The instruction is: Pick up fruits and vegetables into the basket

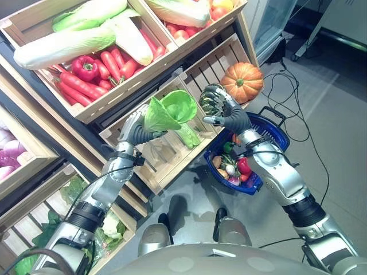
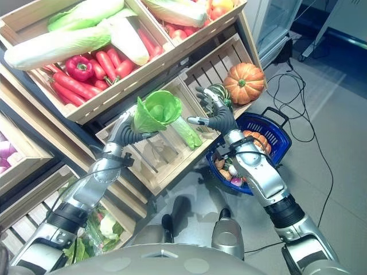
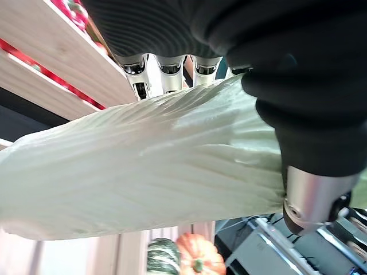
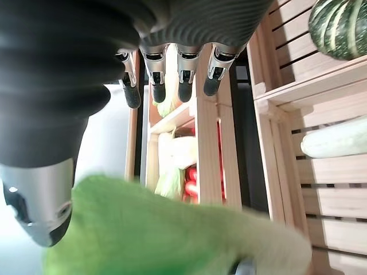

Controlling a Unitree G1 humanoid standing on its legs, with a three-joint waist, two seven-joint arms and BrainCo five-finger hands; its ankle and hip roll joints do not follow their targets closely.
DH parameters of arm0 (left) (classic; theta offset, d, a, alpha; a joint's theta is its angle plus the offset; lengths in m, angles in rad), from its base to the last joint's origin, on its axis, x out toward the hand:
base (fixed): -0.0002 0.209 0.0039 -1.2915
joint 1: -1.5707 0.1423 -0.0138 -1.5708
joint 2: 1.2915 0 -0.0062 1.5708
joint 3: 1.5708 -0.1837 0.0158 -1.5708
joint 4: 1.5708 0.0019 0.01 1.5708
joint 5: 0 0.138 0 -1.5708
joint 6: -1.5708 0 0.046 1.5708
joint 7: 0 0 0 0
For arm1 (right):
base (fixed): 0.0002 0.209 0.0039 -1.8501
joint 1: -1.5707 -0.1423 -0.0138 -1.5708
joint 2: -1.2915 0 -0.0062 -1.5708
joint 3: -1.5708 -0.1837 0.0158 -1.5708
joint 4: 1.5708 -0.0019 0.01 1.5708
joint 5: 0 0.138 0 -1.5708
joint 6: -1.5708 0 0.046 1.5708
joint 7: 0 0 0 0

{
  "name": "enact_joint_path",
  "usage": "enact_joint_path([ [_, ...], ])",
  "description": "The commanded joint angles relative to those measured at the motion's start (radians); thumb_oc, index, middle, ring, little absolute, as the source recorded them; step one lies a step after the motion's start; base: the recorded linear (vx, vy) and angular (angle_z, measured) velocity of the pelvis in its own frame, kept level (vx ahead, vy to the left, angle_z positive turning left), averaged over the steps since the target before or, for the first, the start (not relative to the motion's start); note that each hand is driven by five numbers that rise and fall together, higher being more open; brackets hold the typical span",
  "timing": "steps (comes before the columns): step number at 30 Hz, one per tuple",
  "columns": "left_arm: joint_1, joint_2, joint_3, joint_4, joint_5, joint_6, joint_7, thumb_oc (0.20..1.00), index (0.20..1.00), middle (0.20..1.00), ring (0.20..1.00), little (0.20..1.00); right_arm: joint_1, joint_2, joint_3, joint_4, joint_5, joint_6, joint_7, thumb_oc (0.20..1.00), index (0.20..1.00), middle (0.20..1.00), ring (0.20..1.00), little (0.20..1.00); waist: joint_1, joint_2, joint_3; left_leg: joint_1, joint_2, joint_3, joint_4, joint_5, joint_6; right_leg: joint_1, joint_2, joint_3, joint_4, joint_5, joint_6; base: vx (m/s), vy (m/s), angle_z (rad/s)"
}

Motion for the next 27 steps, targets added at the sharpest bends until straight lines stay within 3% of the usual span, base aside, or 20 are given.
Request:
enact_joint_path([
  [1,-0.088,0.039,-0.029,-0.051,-0.025,-0.006,0.005,0.2,0.2,0.2,0.2,0.2,-0.062,0.052,0.002,-0.072,0.005,-0.021,-0.026,1.0,1.0,1.0,1.0,1.0,0.005,-0.063,-0.022,-0.007,-0.051,0.051,0.05,-0.118,0.055,0.086,-0.063,-0.004,-0.107,0.028,0.112,0.0,0.0,0.0],
  [7,-0.128,0.008,-0.095,-0.018,-0.084,0.068,-0.04,0.2,0.2,0.2,0.2,0.2,-0.105,0.077,0.077,-0.039,-0.044,0.028,-0.009,1.0,1.0,1.0,1.0,1.0,0.004,-0.066,-0.036,0.014,-0.048,0.057,0.041,-0.127,0.057,0.094,-0.066,-0.001,-0.109,0.028,0.113,0.0,0.0,0.0],
  [21,-0.195,-0.045,-0.155,-0.007,-0.19,0.14,-0.136,0.2,0.2,0.2,0.2,0.2,-0.13,0.131,0.187,-0.008,0.003,0.101,0.14,1.0,1.0,1.0,1.0,1.0,0.01,-0.074,-0.057,0.037,-0.048,0.057,0.028,-0.132,0.062,0.105,-0.071,-0.002,-0.121,0.036,0.118,0.0,0.0,0.0],
  [27,-0.209,-0.065,-0.139,0.022,-0.348,0.214,-0.165,0.2,0.2,0.2,0.2,0.2,-0.13,0.141,0.201,0.01,-0.014,0.109,0.145,1.0,1.0,1.0,1.0,1.0,0.003,-0.07,-0.066,0.049,-0.045,0.062,0.019,-0.129,0.063,0.106,-0.069,0.004,-0.122,0.037,0.116,0.0,0.0,0.0],
])
